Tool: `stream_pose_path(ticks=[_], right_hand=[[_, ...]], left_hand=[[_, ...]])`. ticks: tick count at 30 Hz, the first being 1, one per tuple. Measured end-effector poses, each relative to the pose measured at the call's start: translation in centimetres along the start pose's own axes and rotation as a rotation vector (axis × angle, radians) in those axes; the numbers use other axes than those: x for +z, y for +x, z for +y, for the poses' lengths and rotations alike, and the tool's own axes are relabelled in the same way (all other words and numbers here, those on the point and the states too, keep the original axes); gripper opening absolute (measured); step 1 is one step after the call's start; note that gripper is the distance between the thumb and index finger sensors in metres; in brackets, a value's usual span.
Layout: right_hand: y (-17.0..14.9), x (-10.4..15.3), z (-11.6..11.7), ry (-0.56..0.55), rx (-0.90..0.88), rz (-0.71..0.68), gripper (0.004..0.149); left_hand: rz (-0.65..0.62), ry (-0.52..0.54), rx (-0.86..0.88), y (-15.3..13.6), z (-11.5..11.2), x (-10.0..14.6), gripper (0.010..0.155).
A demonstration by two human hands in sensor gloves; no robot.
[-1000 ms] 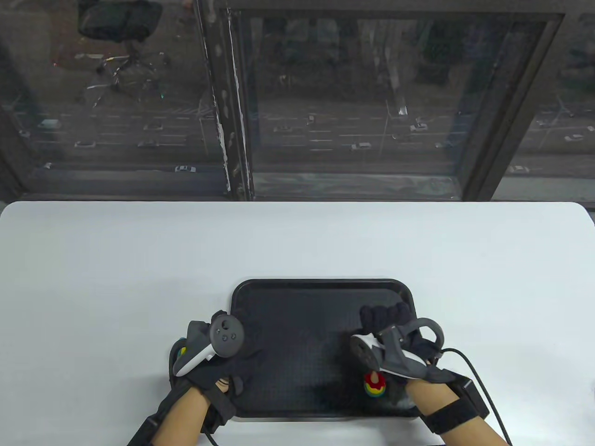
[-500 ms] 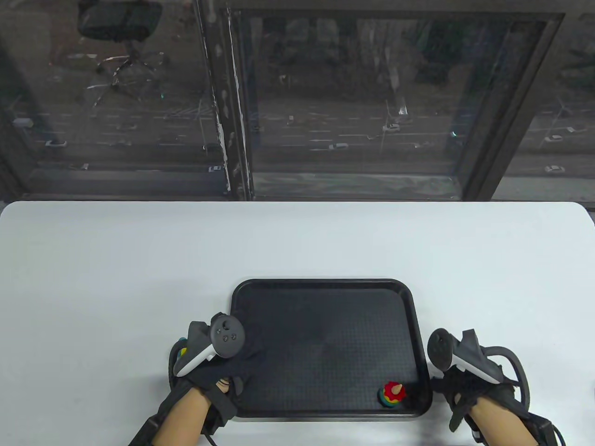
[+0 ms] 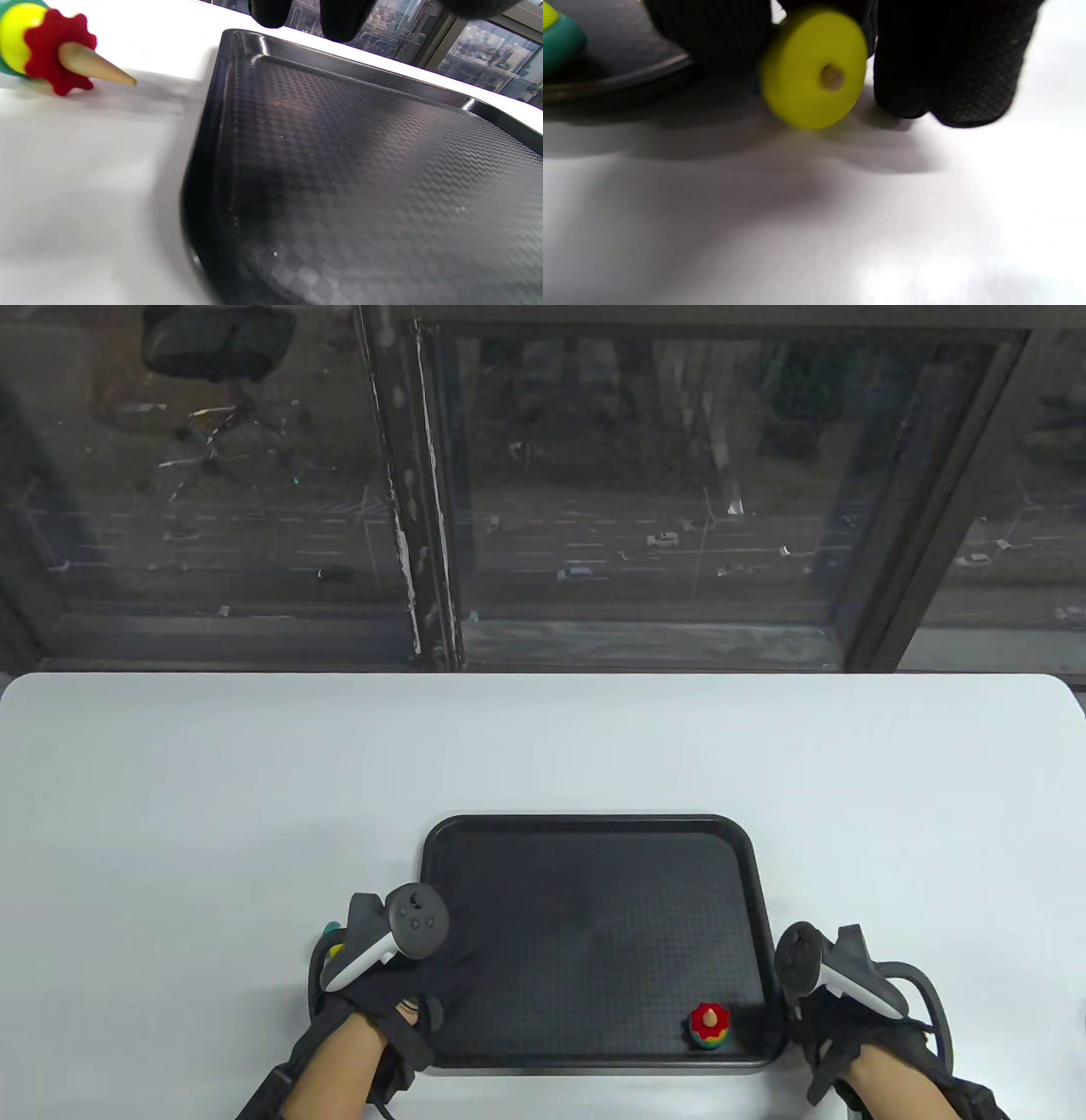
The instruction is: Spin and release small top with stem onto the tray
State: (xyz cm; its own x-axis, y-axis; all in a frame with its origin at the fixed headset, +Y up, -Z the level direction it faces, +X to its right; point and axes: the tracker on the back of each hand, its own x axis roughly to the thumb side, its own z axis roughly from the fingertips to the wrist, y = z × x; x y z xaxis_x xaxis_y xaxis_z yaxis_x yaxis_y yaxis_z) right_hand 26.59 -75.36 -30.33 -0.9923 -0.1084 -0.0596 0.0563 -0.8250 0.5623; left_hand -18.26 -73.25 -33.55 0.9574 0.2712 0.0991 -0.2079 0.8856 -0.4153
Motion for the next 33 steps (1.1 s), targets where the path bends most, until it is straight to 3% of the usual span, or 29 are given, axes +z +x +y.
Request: stream_pose_path(ticks=[6, 8, 10, 14, 16, 17, 20, 29, 33], right_hand=[[-0.1, -0.9, 0.0, -0.081, 0.171, 0.046, 0.075], [-0.7, -1.1, -0.6, -0.107, 0.153, 0.048, 0.071], [-1.5, -0.8, -1.6, -0.172, 0.041, 0.044, 0.055], [-1.5, 0.4, -3.3, -0.333, -0.109, -0.082, 0.044], [-0.8, 0.9, -4.1, -0.412, -0.268, -0.194, 0.041], [-0.6, 1.0, -4.3, -0.419, -0.266, -0.214, 0.042], [1.0, 1.7, -5.7, -0.582, -0.097, -0.277, 0.043], [5.6, 1.0, -6.7, -0.608, 0.074, -0.475, 0.044], [7.4, 0.9, -6.9, -0.576, 0.061, -0.642, 0.044]], left_hand=[[0.005, -0.005, 0.006, 0.0, 0.0, 0.1, 0.078], [0.003, -0.003, 0.004, 0.0, 0.1, 0.1, 0.078], [0.001, 0.000, 0.006, -0.1, 0.1, 0.1, 0.078], [-0.001, -0.002, 0.020, -0.1, 0.1, 0.0, 0.078], [0.001, -0.003, 0.023, -0.1, 0.1, 0.0, 0.078], [0.001, -0.004, 0.024, -0.1, 0.1, 0.0, 0.078], [0.003, -0.006, 0.035, -0.2, 0.1, 0.1, 0.077], [0.007, -0.011, 0.044, -0.3, 0.2, 0.1, 0.078], [0.003, -0.009, 0.043, -0.3, 0.2, 0.1, 0.078]])
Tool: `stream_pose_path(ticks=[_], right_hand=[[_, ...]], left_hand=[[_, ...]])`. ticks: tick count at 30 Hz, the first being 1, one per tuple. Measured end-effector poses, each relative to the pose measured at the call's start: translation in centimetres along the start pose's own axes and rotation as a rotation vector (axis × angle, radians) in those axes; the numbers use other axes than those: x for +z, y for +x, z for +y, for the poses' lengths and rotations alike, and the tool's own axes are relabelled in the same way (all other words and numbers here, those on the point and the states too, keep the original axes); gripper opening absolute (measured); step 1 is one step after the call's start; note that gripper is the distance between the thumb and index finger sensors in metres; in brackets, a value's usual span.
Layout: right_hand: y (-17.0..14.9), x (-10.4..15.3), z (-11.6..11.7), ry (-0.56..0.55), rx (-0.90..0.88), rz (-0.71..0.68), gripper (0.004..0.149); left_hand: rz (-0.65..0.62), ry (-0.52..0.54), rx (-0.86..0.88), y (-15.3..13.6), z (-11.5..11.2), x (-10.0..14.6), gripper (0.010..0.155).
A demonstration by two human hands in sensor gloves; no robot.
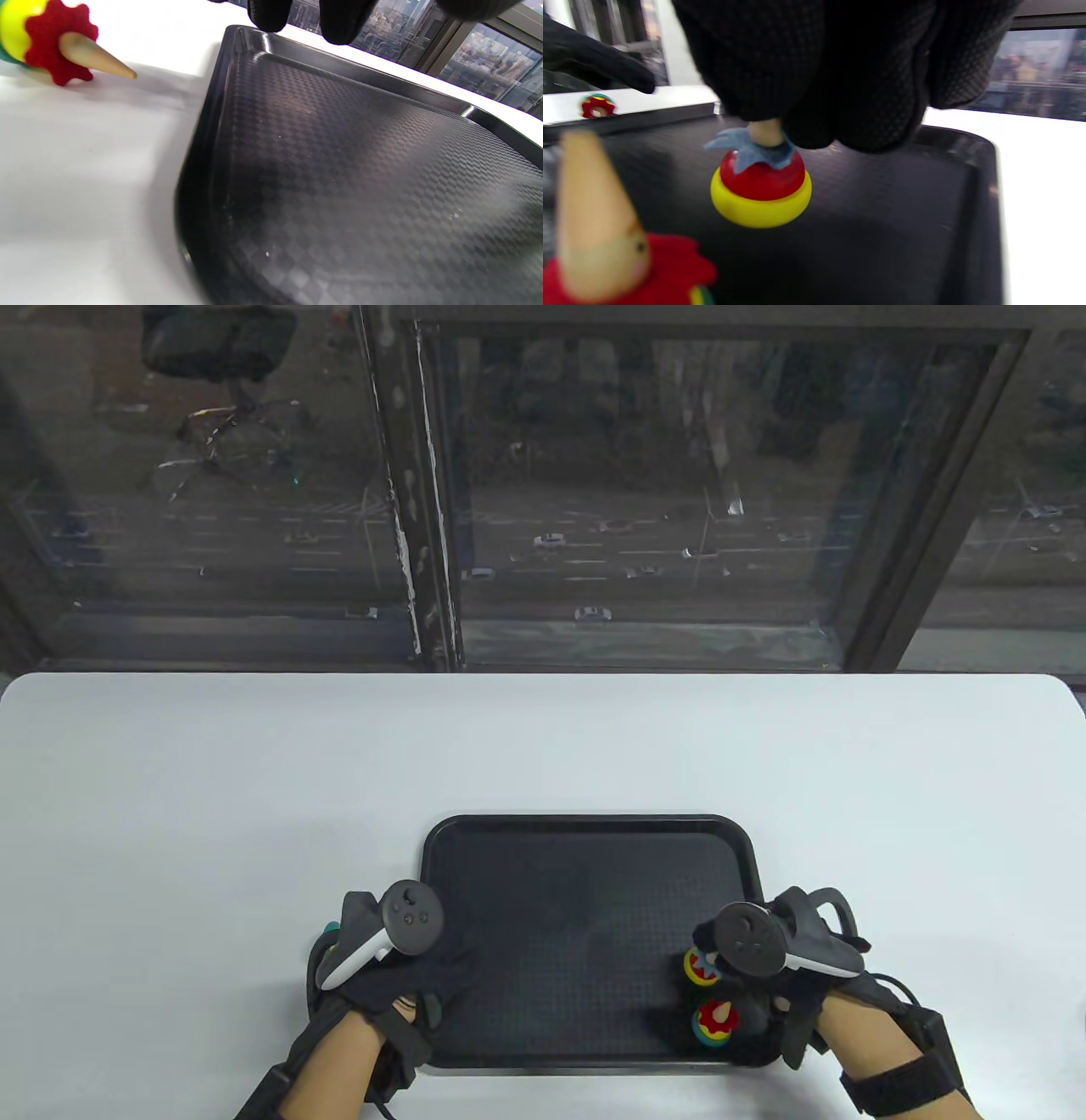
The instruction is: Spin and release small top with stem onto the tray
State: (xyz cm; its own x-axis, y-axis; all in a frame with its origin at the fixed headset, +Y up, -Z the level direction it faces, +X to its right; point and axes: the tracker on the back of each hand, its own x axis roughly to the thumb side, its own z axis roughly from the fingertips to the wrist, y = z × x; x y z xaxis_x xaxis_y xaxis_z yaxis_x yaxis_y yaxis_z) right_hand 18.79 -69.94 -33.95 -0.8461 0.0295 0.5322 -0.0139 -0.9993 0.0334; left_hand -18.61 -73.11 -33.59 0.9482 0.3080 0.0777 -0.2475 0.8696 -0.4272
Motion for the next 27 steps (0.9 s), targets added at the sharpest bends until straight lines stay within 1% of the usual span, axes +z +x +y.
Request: stream_pose_path(ticks=[4, 6, 8, 12, 15, 16, 17, 18, 19, 20, 21, 22, 23, 24, 25, 26, 27], right_hand=[[0.8, -1.1, -0.7, -0.046, 0.091, -0.055, 0.043], [1.0, -1.7, -0.9, -0.056, 0.103, -0.067, 0.043], [1.3, -2.4, -0.8, -0.031, 0.118, -0.079, 0.042], [2.1, -3.2, 0.0, 0.010, 0.173, -0.155, 0.041], [2.9, -3.2, 0.5, -0.046, 0.252, -0.226, 0.040], [3.0, -3.2, 0.6, -0.059, 0.259, -0.232, 0.040], [3.3, -3.1, 1.0, -0.088, 0.303, -0.231, 0.040], [3.4, -3.0, 1.5, -0.167, 0.462, -0.203, 0.042], [3.2, -3.0, 1.4, -0.224, 0.579, -0.151, 0.045], [2.5, -3.1, 0.9, -0.237, 0.562, -0.057, 0.052], [2.0, -2.7, 0.1, -0.261, 0.471, 0.035, 0.057], [1.6, -2.1, -0.9, -0.327, 0.392, 0.093, 0.055], [1.4, -1.8, -1.6, -0.358, 0.367, 0.116, 0.055], [1.0, -0.9, -3.0, -0.410, 0.336, 0.172, 0.055], [0.8, -0.7, -3.5, -0.416, 0.329, 0.205, 0.055], [0.2, 0.2, -4.4, -0.385, 0.309, 0.313, 0.054], [-0.1, 0.7, -4.8, -0.353, 0.282, 0.357, 0.054]], left_hand=[[0.001, 0.001, 0.001, 0.0, 0.0, 0.0, 0.078], [0.003, 0.001, 0.001, 0.0, 0.0, 0.0, 0.078], [0.005, 0.001, 0.003, -0.1, 0.0, 0.0, 0.077], [0.009, -0.004, 0.006, -0.1, 0.0, 0.0, 0.077], [0.011, -0.006, 0.011, -0.1, 0.0, 0.0, 0.077], [0.010, -0.007, 0.013, -0.1, 0.0, 0.0, 0.077], [0.011, -0.009, 0.014, -0.1, 0.0, 0.0, 0.077], [0.014, -0.011, 0.014, -0.1, 0.0, 0.0, 0.077], [0.018, -0.016, 0.017, -0.2, 0.1, 0.0, 0.077], [0.022, -0.010, 0.027, -0.3, 0.2, 0.1, 0.077], [0.027, 0.004, 0.039, -0.4, 0.4, 0.2, 0.077], [0.030, 0.027, 0.057, -0.6, 0.8, 0.4, 0.077], [0.030, 0.043, 0.071, -0.8, 1.0, 0.5, 0.077], [0.035, 0.071, 0.096, -1.0, 1.4, 0.7, 0.077], [0.042, 0.095, 0.113, -1.2, 1.8, 0.9, 0.077], [0.056, 0.139, 0.137, -1.6, 2.4, 1.3, 0.076], [0.076, 0.178, 0.154, -1.9, 2.9, 1.6, 0.075]])
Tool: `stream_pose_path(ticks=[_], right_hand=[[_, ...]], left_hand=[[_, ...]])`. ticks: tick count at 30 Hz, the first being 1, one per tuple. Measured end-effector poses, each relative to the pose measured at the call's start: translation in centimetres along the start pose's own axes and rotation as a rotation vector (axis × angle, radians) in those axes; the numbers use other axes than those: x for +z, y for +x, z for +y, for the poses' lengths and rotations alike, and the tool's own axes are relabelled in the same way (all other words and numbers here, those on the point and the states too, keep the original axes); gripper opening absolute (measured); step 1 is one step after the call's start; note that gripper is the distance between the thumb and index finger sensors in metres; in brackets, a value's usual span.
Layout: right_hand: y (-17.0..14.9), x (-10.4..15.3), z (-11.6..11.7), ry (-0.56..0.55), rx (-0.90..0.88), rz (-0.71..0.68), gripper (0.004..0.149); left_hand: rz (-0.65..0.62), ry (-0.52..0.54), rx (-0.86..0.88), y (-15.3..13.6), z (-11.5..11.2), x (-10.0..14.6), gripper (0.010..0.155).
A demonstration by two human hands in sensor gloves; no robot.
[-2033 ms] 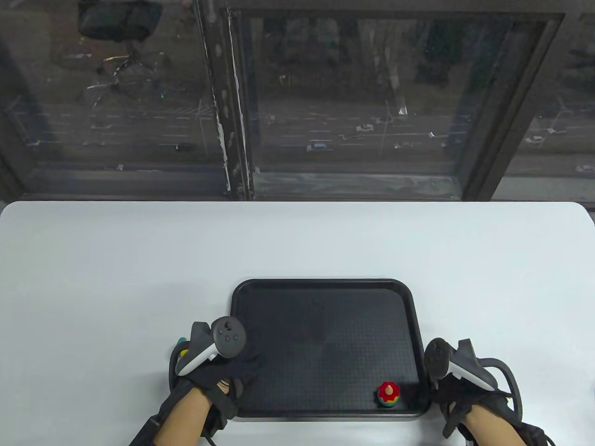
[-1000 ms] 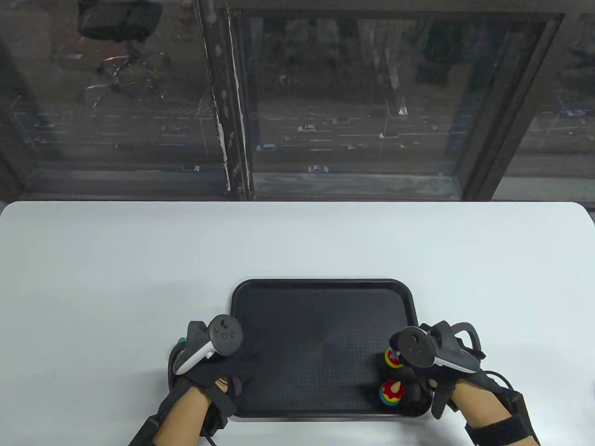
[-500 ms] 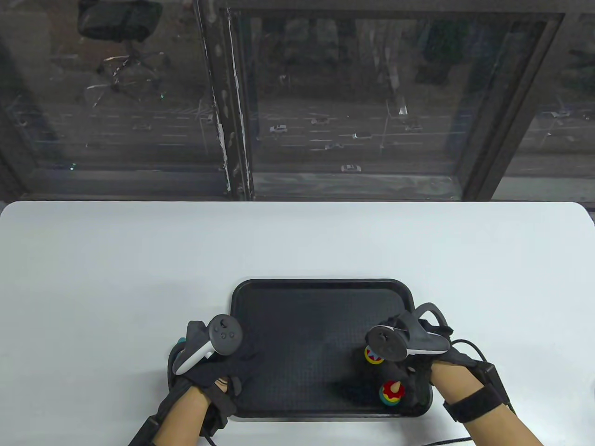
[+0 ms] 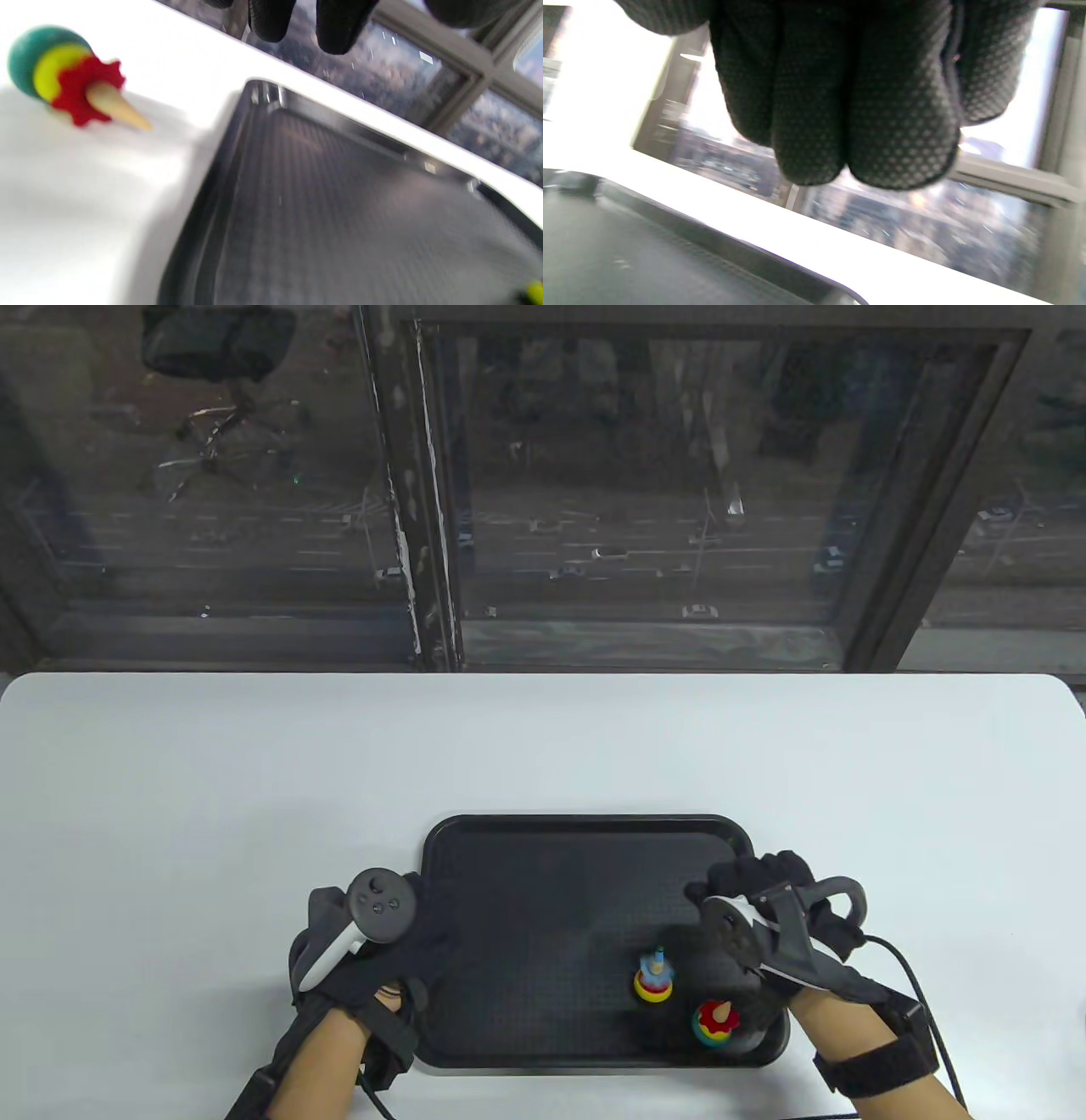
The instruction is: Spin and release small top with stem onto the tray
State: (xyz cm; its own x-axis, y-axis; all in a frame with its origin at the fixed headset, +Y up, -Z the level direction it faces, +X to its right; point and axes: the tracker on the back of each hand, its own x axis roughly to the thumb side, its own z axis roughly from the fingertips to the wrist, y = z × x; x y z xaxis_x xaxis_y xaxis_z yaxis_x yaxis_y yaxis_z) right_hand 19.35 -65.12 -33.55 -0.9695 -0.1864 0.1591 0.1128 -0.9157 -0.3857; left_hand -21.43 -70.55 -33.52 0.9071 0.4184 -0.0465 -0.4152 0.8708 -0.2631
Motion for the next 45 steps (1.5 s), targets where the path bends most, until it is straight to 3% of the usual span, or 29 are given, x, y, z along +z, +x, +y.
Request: stream_pose_path(ticks=[3, 5, 8, 11, 13, 16, 19, 24, 27, 29, 33, 42, 45], right_hand=[[-2.5, 1.4, -1.3, 0.048, -0.134, 0.132, 0.053], [-4.0, 2.4, -1.9, 0.061, -0.215, 0.215, 0.054], [-5.9, 3.6, -1.2, 0.210, -0.303, 0.317, 0.058], [-6.8, 4.4, 0.5, 0.239, -0.324, 0.333, 0.058], [-7.1, 4.7, 2.0, 0.290, -0.329, 0.320, 0.058], [-7.5, 4.9, 4.0, 0.387, -0.334, 0.309, 0.059], [-8.5, 5.1, 6.4, 0.524, -0.383, 0.335, 0.060], [-9.8, 5.4, 7.2, 0.555, -0.478, 0.375, 0.062], [-9.7, 5.4, 6.8, 0.532, -0.536, 0.372, 0.063], [-9.0, 5.3, 6.6, 0.538, -0.552, 0.349, 0.064], [-7.7, 5.1, 6.6, 0.570, -0.532, 0.299, 0.064], [-5.5, 5.1, 6.9, 0.633, -0.503, 0.216, 0.064], [-5.3, 5.1, 7.0, 0.640, -0.504, 0.209, 0.066]], left_hand=[[0.086, 0.192, -0.025, -1.5, 2.1, 1.0, 0.070], [0.193, 0.254, -0.057, -2.7, 2.9, 1.3, 0.063], [0.342, 0.154, -0.134, -4.2, 2.2, 0.7, 0.059], [0.414, -0.004, -0.292, -4.5, 0.2, -0.7, 0.060], [0.415, -0.085, -0.389, -4.5, -1.2, -1.4, 0.062], [0.402, -0.084, -0.497, -4.3, -2.6, -2.0, 0.062], [0.310, 0.067, -0.603, -4.1, -2.9, -2.0, 0.056], [0.328, 0.170, -0.452, -4.2, -1.9, -1.7, 0.055], [0.172, 0.216, -0.268, -3.5, -1.2, -1.1, 0.054], [-0.025, 0.237, -0.158, -2.0, -0.8, -0.4, 0.050], [-0.209, 0.220, -0.125, 1.4, -0.8, 0.5, 0.050], [-0.459, 0.220, -0.618, 7.8, -3.9, 0.6, 0.052], [-0.526, 0.141, -0.693, 8.8, -4.9, 0.2, 0.048]])
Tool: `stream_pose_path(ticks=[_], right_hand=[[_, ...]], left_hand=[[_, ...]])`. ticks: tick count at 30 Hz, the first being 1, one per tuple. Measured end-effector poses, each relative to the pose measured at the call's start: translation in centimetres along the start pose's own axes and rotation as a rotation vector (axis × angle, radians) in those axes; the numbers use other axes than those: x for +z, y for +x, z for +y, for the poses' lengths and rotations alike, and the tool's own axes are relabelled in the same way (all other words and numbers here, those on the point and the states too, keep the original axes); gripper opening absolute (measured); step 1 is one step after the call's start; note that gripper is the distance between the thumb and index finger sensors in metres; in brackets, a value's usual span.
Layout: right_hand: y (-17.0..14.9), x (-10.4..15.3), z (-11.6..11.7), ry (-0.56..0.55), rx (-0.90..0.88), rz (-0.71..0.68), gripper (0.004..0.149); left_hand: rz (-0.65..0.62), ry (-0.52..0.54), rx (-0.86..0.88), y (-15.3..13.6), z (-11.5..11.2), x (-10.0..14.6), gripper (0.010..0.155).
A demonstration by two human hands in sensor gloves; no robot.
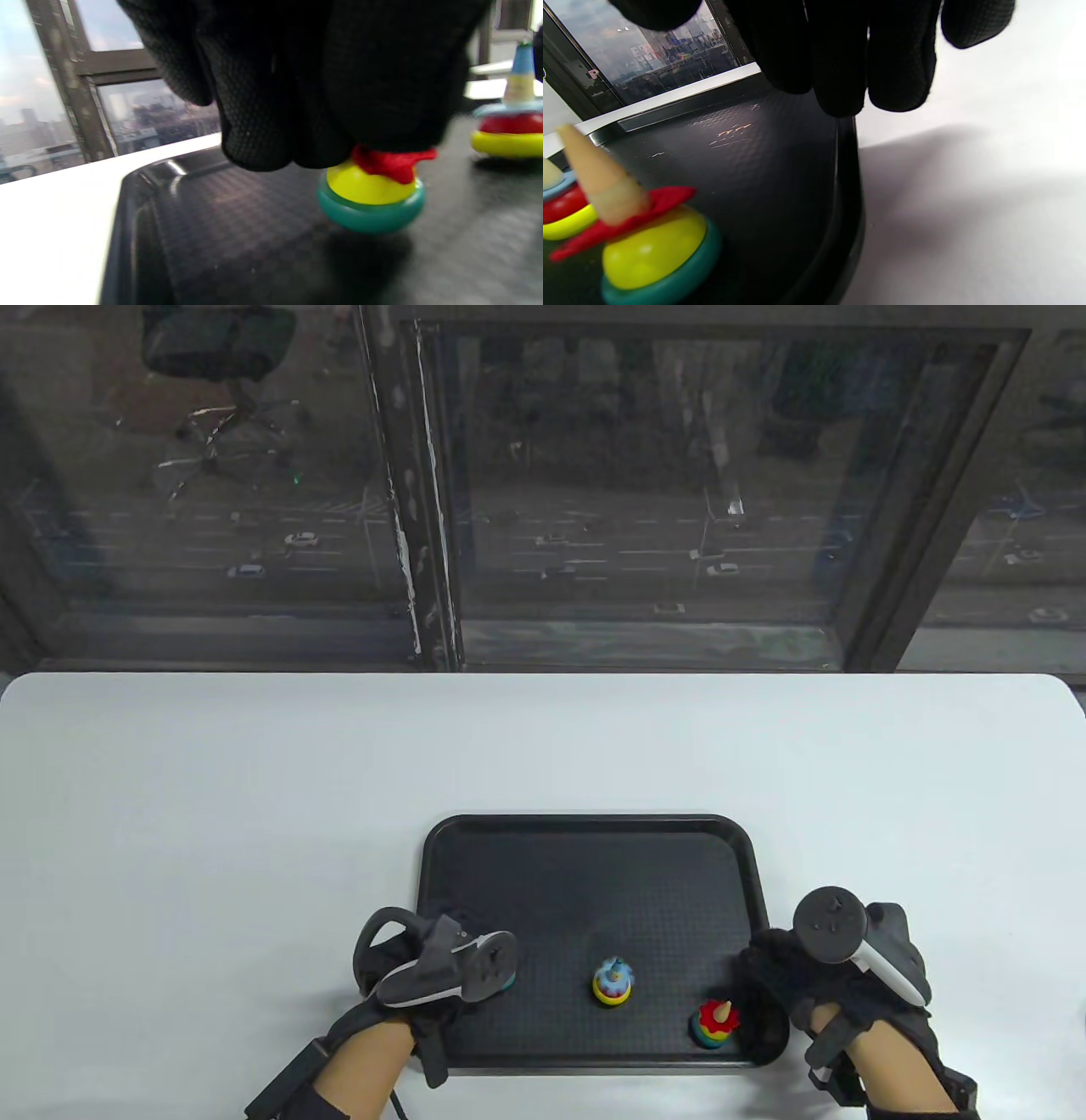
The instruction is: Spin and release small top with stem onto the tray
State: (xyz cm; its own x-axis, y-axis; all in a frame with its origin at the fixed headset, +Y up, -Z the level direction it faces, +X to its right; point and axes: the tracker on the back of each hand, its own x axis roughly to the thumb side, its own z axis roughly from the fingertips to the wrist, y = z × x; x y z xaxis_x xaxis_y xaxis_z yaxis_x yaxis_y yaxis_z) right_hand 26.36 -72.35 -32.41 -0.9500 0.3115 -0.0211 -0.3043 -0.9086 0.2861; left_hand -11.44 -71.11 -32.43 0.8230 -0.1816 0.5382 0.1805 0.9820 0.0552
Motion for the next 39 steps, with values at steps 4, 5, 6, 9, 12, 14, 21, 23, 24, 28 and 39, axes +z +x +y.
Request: stream_pose_path(ticks=[4, 5, 6, 9, 12, 14, 21, 23, 24, 28, 39], right_hand=[[0.1, -0.2, 0.4, 0.022, 0.022, 0.002, 0.067], [0.1, -0.3, 0.4, 0.029, 0.022, 0.003, 0.067], [0.2, -0.3, 0.5, 0.035, 0.024, 0.004, 0.068], [0.3, -0.4, 0.5, 0.038, 0.030, 0.004, 0.068], [0.3, -0.4, 0.5, 0.040, 0.029, 0.001, 0.067], [0.2, -0.4, 0.5, 0.037, 0.027, -0.001, 0.067], [0.1, 0.1, -0.2, -0.014, -0.010, -0.017, 0.068], [-0.1, 0.2, -0.5, -0.027, -0.027, -0.020, 0.068], [-0.1, 0.2, -0.6, -0.035, -0.033, -0.020, 0.068], [-0.4, 0.4, -1.1, -0.083, -0.015, -0.004, 0.070], [-1.0, 0.7, -1.7, -0.096, -0.092, -0.010, 0.069]], left_hand=[[-0.091, -0.008, -0.008, 0.8, 0.3, -0.6, 0.048], [-0.105, -0.008, -0.017, 0.9, 0.4, -0.7, 0.048], [-0.123, 0.000, -0.026, 1.2, 0.5, -0.8, 0.048], [-0.172, 0.000, -0.050, 1.9, 0.8, -1.0, 0.046], [-0.186, 0.031, -0.059, 2.1, 0.9, -1.0, 0.043], [-0.191, 0.048, -0.061, 2.3, 0.8, -1.0, 0.043], [-0.235, 0.114, -0.133, 2.9, 1.1, -0.7, 0.046], [-0.235, 0.127, -0.136, 3.0, 1.2, -0.8, 0.045], [-0.211, 0.158, -0.161, 3.1, 1.1, -0.9, 0.043], [0.119, 0.129, -0.264, 0.8, 2.1, -1.9, 0.057], [0.383, 0.225, 0.024, -4.7, 4.6, 3.5, 0.061]])
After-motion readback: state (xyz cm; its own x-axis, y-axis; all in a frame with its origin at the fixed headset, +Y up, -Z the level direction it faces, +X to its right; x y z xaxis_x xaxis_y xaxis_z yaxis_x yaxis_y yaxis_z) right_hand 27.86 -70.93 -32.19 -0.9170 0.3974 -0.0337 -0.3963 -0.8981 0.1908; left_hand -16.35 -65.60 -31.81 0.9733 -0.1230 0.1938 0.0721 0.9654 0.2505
